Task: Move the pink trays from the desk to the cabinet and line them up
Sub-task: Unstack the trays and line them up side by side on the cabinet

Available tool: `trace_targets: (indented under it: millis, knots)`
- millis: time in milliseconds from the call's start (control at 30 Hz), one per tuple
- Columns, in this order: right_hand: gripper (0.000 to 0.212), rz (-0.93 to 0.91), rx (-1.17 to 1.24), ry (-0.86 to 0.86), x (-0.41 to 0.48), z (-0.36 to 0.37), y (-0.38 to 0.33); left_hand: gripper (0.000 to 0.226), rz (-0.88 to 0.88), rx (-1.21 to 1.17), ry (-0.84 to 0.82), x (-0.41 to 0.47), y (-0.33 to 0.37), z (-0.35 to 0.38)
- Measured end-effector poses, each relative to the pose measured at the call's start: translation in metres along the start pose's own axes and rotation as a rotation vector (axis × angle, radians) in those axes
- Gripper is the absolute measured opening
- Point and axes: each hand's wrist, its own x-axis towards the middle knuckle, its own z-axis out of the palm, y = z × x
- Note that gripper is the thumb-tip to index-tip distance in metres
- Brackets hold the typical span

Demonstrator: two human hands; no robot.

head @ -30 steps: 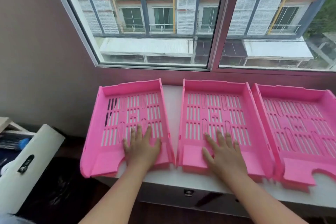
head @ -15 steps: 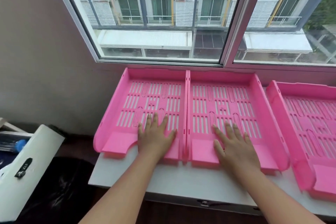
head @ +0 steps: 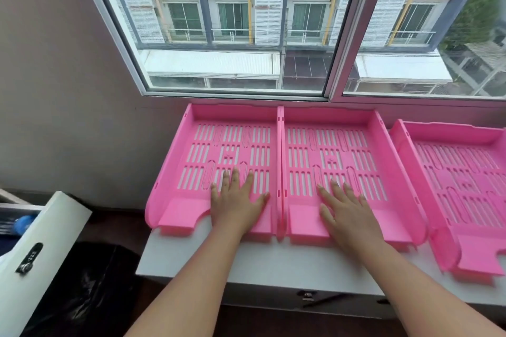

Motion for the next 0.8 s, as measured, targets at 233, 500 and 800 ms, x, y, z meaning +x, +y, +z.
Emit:
trace_targets:
  millis: [233,500,800]
  knots:
    - [0.063,-0.013,0.000,0.016,-0.001,-0.031,0.005,0.061,-0.070,-0.252,0.026,-0.002,0.012,-0.022]
    - [0.062,0.168,0.044,0.248,-0.039,-0.073,0.080,0.050,0.293,-0.337,0.325,-0.021,0.112,-0.044]
    - [0.059,0.349,0.071,0.190,-0.074,-0.077,0.222,0.063,0.285,-0.169,0.058,-0.025,0.209,0.015]
